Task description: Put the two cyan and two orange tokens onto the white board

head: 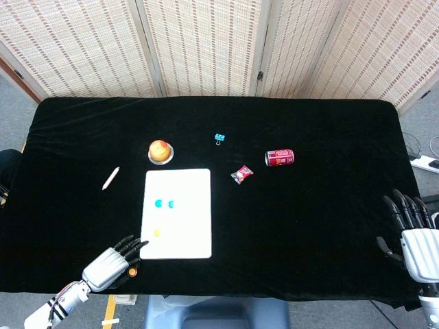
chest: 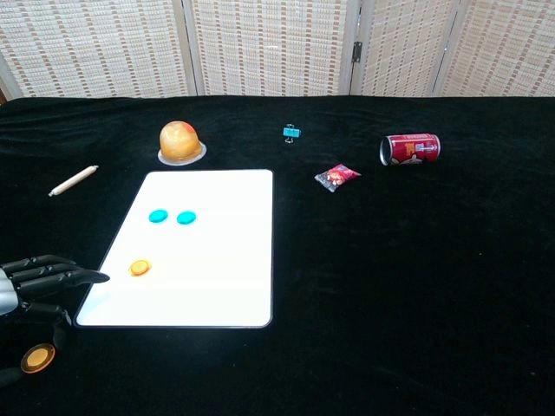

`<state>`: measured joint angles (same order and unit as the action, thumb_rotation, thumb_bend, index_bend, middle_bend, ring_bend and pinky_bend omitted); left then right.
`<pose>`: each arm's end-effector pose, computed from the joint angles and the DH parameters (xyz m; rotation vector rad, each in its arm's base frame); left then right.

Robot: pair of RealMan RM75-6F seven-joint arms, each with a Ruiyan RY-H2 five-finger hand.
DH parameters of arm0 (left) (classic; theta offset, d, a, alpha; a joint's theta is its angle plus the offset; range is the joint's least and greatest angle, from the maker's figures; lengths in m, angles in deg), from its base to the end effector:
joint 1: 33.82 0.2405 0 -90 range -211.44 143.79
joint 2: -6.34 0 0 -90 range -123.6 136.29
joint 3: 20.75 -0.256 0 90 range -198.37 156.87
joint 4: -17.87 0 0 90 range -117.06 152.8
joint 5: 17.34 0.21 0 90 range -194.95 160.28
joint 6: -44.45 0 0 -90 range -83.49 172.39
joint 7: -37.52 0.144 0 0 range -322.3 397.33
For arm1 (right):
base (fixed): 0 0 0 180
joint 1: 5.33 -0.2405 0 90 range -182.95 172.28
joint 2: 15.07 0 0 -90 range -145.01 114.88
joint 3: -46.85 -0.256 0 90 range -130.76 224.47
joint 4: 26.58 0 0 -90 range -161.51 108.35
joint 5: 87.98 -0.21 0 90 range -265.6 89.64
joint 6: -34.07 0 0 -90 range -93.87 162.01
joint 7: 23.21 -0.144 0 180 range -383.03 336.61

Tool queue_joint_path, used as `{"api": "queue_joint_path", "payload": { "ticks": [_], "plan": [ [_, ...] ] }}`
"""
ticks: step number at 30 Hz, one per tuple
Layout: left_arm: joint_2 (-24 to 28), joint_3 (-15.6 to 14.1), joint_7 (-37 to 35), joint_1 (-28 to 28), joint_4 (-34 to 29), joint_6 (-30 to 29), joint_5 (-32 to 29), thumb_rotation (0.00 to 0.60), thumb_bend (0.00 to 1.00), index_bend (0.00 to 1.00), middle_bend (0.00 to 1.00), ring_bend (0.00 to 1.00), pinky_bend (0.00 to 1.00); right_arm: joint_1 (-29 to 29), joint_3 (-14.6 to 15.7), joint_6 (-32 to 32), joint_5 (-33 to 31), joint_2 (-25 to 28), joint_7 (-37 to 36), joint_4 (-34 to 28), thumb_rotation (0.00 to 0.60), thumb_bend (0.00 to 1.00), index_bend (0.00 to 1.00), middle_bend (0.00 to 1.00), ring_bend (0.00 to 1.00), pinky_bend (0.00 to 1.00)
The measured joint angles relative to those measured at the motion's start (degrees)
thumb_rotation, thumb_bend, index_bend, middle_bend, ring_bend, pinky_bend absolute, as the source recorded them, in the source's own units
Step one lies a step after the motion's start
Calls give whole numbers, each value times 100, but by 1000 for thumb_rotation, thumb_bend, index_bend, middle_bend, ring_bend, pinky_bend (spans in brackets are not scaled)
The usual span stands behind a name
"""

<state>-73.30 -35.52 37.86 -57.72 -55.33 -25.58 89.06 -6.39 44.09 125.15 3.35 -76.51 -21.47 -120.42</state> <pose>-0.2873 0.1923 0.0144 -2.2871 -0.7206 -0.7896 -0.3022 -0.1593 0.1795 1.3867 -0.7910 0.9320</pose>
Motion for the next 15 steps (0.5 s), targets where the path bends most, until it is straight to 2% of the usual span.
{"api": "queue_joint_path", "payload": {
  "ticks": [6, 15],
  "plan": [
    [-26, 7, -116, 9, 68, -38, -4, 600, 425, 500, 67, 0, 0, 23, 10, 31, 13, -4, -15, 13, 600, 358, 0, 32, 34, 35],
    [138, 124, -272, -95, -142, -150, 6, 600, 430, 503, 71, 0, 0, 33, 5, 66, 38, 6, -15, 5, 600, 357, 0, 32, 33, 35]
  ]
}}
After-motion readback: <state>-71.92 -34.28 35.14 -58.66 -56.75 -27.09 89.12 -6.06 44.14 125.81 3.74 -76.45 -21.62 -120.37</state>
